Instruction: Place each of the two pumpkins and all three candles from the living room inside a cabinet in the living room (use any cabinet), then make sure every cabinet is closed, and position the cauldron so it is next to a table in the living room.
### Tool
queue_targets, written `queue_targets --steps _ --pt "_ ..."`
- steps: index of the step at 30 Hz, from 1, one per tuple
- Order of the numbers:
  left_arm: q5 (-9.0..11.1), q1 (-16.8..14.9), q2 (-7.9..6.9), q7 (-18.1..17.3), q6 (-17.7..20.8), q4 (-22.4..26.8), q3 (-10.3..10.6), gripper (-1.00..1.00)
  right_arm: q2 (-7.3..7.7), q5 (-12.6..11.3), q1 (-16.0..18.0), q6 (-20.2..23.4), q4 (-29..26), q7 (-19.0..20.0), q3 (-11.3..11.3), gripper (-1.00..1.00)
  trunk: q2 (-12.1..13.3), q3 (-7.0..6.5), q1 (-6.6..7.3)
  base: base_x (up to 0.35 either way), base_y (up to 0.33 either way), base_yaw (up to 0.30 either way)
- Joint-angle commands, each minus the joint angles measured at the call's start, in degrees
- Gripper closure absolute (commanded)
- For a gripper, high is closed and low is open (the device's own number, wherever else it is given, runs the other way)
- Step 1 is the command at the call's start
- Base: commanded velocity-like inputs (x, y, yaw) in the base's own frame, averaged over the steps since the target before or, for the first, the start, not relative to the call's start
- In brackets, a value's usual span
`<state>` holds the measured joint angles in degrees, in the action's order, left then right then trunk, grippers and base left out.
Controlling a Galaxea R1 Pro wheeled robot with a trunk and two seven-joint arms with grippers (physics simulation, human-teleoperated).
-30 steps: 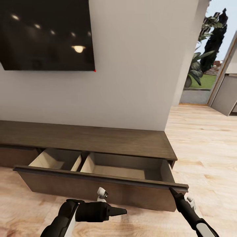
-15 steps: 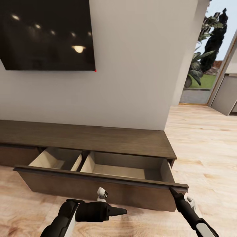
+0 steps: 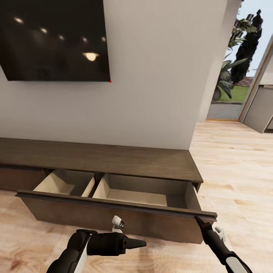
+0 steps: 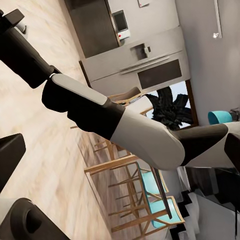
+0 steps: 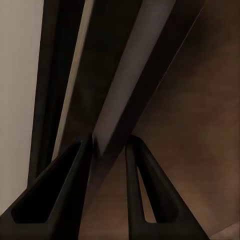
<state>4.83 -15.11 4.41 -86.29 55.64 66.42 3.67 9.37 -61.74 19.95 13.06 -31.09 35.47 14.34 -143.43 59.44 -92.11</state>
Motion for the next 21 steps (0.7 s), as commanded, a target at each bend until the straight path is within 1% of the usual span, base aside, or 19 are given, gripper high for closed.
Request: queue_targets --steps 1,12,21 --pt "0.09 -0.01 -0.01 -0.13 0.61 0.02 0.02 -1.00 0.03 -1.89 0.09 0.84 -0.11 0.56 1.61 1.00 -0.03 0.04 0.02 -0.051 0.000 0.000" --pt "0.09 -0.01 -0.01 -0.12 0.61 0.02 0.02 -1.00 0.03 -1.89 0.09 0.88 -0.11 0.56 1.63 1.00 -0.03 0.04 0.02 -0.071 0.000 0.000" --pt "0.09 -0.01 -0.01 -0.13 0.61 0.02 0.02 -1.00 0.03 -1.89 0.09 0.87 -0.11 0.56 1.59 1.00 -0.03 0.04 0.02 -0.013 0.000 0.000"
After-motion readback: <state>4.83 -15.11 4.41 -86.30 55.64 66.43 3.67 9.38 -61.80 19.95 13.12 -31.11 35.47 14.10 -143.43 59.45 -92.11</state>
